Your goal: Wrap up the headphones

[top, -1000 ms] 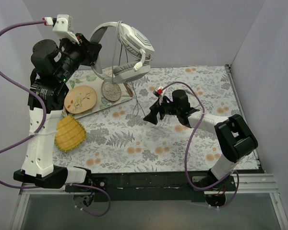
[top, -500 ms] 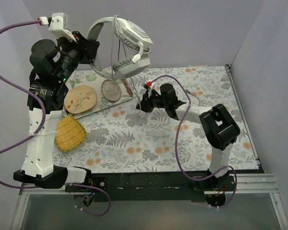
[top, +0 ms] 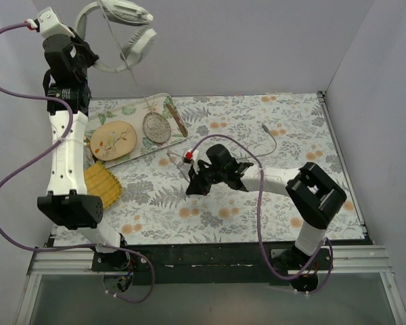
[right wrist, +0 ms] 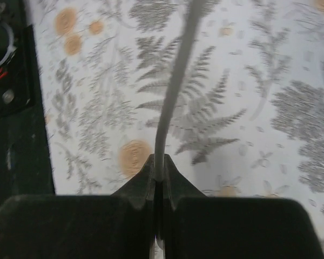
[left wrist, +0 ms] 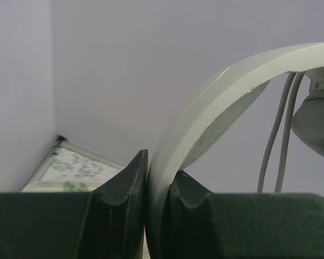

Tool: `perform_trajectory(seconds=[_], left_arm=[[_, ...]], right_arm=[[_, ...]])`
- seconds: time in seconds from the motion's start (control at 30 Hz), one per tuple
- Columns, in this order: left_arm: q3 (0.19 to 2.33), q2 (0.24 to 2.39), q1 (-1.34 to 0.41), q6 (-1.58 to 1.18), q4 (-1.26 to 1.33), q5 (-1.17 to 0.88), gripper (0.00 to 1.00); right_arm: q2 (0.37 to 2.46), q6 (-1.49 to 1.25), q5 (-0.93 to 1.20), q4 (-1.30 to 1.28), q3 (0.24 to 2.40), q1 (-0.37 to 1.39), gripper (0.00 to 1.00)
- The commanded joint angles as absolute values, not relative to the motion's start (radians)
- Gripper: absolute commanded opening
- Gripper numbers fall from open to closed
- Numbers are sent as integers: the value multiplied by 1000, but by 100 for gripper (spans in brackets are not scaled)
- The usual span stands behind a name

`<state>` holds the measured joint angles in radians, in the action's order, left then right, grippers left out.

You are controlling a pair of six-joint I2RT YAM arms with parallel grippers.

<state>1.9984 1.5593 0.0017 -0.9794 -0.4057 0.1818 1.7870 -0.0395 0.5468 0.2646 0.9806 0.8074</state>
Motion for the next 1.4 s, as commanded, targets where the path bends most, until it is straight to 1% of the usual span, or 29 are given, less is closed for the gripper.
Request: perform_trajectory(seconds=[0.0, 0.13, 0.27, 0.37, 0.47, 0.5, 0.7, 0.8, 0.87, 0.9, 0.93, 0.97, 1.0, 1.1, 1.13, 1.17, 1.23, 1.33, 1.37], left_arm=[[2097, 1696, 165, -1003, -264, 319, 0], [2085, 1765, 202, -847, -134, 428, 0], [2023, 1798, 215, -694, 23, 509, 0], [1974, 1813, 215, -553, 136, 558, 0], [1889, 1812, 216, -421, 291, 571, 0], [1834, 1810, 216, -334, 373, 571, 0], [1663, 1802, 216, -60, 602, 526, 0], [1577, 1795, 216, 20, 682, 508, 0], [1491, 1770, 216, 51, 686, 434, 0], [1462, 1755, 215, 55, 658, 405, 0], [1445, 1731, 213, 49, 614, 331, 0], [1436, 1720, 210, 38, 562, 306, 0], [1428, 1712, 206, 31, 493, 286, 0], [1349, 1666, 189, 77, 486, 223, 0], [1323, 1652, 181, 95, 483, 209, 0], [1303, 1629, 164, 127, 477, 181, 0], [1232, 1597, 144, 150, 445, 151, 0], [1107, 1513, 79, 212, 445, 95, 0], [1080, 1493, 62, 222, 439, 91, 0]], right_arm=[[1610, 156, 526, 14, 973, 937, 1], [1505, 208, 560, -99, 976, 1003, 1], [1454, 261, 509, -230, 1028, 1077, 1], [1404, 273, 511, -288, 1057, 1086, 1], [1307, 294, 454, -317, 1084, 1086, 1], [1255, 301, 399, -328, 1095, 1086, 1], [1122, 339, 292, -442, 1253, 1081, 1], [1077, 345, 233, -462, 1296, 1078, 1], [1057, 351, 198, -456, 1327, 1075, 1], [1045, 354, 146, -446, 1334, 1072, 1], [1042, 357, 106, -428, 1359, 1072, 1], [1043, 363, 63, -422, 1373, 1068, 1], [1043, 373, -27, -411, 1388, 1063, 1], [1055, 396, -107, -333, 1446, 1003, 1], [1068, 391, -101, -322, 1474, 974, 1], [1101, 382, -94, -324, 1550, 916, 1], [1141, 387, -95, -325, 1624, 865, 1], [1235, 367, -39, -344, 1777, 727, 1], [1290, 358, -17, -359, 1822, 657, 1]])
